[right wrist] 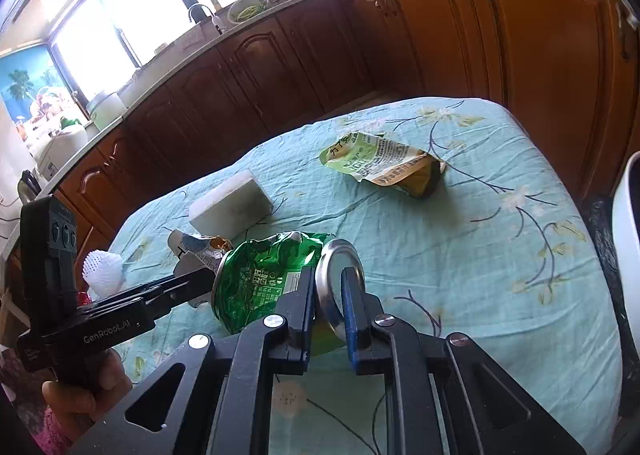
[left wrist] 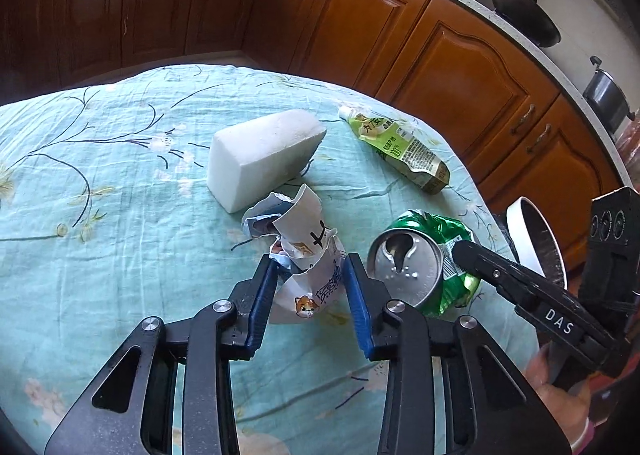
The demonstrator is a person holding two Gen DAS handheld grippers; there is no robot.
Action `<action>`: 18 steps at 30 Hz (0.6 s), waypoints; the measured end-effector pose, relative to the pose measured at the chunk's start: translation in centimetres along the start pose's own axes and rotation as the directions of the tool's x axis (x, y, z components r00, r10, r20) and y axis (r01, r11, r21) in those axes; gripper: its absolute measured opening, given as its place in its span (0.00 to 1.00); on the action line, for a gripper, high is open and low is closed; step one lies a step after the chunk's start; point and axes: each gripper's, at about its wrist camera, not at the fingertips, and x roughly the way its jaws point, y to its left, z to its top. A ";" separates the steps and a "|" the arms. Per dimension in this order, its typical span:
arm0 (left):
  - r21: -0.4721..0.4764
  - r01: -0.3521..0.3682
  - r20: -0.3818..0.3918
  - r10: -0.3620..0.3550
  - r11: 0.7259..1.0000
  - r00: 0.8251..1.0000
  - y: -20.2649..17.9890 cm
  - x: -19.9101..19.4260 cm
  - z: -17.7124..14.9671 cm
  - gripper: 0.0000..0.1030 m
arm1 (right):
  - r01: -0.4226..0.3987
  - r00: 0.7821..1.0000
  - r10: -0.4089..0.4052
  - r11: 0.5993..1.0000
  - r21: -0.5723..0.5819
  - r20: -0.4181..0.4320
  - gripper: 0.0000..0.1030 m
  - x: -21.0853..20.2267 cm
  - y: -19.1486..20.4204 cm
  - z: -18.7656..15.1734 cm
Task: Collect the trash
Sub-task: 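Grasp the white paper wrapper with the left tool while the right tool grasps the green can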
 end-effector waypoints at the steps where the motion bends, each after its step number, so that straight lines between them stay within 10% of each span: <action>1: 0.003 0.005 0.005 -0.005 1.000 1.000 -0.2 -0.3 -0.1 0.32 | 0.001 1.000 -0.001 1.000 0.007 0.013 0.13 -0.8 -0.2 -0.2; 18: 0.127 0.161 -0.023 -0.160 0.979 0.987 -9.3 -2.7 -3.3 0.31 | 0.081 0.989 -0.094 0.990 0.120 0.112 0.13 -9.9 -5.5 -3.2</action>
